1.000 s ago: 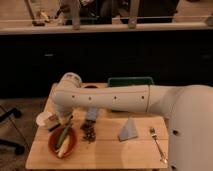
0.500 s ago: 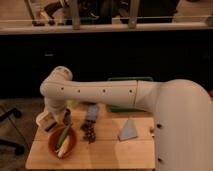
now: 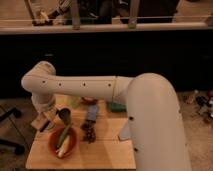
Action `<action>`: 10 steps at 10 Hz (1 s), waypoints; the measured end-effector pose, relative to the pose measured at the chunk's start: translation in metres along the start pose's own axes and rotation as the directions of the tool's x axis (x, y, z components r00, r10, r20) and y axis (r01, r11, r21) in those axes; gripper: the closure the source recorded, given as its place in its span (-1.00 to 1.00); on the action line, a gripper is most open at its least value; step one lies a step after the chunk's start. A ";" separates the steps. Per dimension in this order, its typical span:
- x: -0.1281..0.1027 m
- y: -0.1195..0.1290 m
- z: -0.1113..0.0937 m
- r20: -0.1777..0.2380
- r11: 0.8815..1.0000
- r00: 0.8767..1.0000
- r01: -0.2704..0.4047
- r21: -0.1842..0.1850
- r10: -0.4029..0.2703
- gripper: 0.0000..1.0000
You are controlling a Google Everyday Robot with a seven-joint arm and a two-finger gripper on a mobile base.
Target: Place eraser in paper cup
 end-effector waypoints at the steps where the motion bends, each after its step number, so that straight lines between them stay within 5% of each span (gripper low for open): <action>1: 0.000 -0.007 0.004 0.017 0.999 1.000 0.026 -0.021 -0.026 0.93; 7: 0.002 -0.031 0.018 0.120 0.991 0.989 0.101 -0.085 -0.090 0.93; 10: -0.007 -0.052 0.031 0.159 0.978 0.977 0.162 -0.133 -0.140 0.93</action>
